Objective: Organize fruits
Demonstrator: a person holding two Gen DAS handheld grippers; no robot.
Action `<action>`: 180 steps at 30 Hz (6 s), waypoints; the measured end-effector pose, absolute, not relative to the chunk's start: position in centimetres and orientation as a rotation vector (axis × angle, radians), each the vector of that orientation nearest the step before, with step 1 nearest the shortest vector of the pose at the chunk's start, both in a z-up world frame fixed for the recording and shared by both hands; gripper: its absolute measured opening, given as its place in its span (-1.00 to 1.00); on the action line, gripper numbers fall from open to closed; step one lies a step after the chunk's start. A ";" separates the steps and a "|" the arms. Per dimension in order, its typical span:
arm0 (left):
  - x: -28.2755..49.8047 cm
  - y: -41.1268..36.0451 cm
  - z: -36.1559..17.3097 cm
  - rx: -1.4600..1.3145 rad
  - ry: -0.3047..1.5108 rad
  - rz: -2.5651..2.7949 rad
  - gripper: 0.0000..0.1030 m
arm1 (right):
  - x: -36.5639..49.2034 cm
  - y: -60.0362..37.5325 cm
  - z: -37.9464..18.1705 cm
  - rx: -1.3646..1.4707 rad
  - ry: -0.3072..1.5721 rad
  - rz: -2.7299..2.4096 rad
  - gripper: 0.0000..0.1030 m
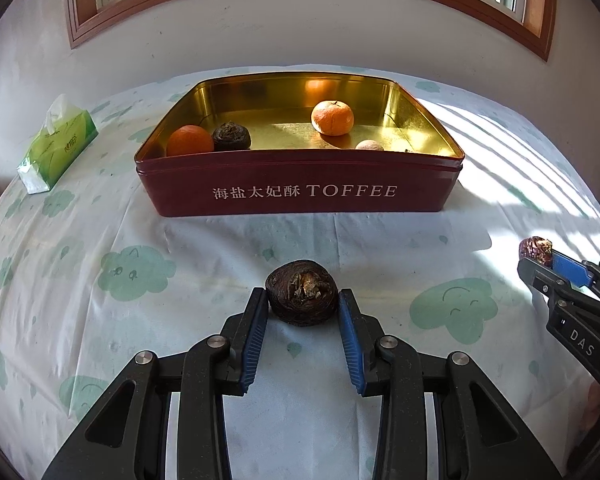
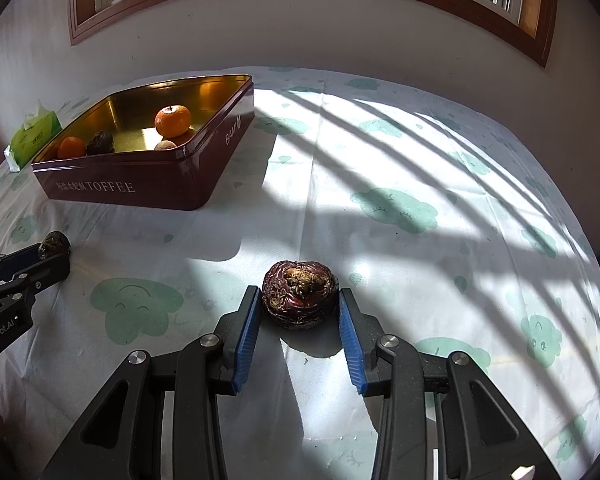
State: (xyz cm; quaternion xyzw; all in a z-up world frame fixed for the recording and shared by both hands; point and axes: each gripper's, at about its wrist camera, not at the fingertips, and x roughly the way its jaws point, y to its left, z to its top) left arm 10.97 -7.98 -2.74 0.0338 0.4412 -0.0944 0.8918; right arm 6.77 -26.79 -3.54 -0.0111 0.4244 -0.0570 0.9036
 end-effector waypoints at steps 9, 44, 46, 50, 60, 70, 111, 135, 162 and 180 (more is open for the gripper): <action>10.6 -6.7 -2.7 0.041 0.932 -0.188 -0.29 | 7.0 -26.2 -3.3 -0.009 0.901 -0.133 -0.33; 14.3 -1.4 2.8 -0.003 0.834 -0.142 -0.29 | 9.1 -20.0 2.5 -0.003 0.825 0.028 -0.33; 15.0 -1.2 3.0 -0.004 0.831 -0.146 -0.29 | 9.9 -19.9 2.8 0.002 0.817 0.036 -0.33; 16.5 -1.1 3.5 -0.008 0.821 -0.162 -0.29 | 11.7 -19.4 3.4 -0.002 0.805 0.049 -0.33; 20.7 -1.4 2.6 0.013 0.836 -0.172 -0.29 | 16.3 -18.6 2.4 -0.014 0.826 0.055 -0.33; 22.3 -2.9 0.6 0.069 0.854 -0.181 -0.28 | 19.2 -18.3 0.0 -0.044 0.881 0.053 -0.33; 18.6 -3.0 3.1 0.120 0.798 -0.101 0.11 | 15.6 -17.6 3.1 -0.018 0.812 -0.012 0.45; 10.2 -1.0 2.7 0.068 0.832 -0.029 0.11 | 6.4 -16.5 2.4 0.011 0.810 -0.034 0.47; 9.2 -0.9 2.6 0.055 0.841 -0.040 0.11 | 5.5 -15.8 2.0 -0.002 0.815 -0.033 0.47; 9.2 -1.0 2.4 0.053 0.850 -0.037 0.11 | 5.4 -15.6 1.8 -0.007 0.821 -0.032 0.47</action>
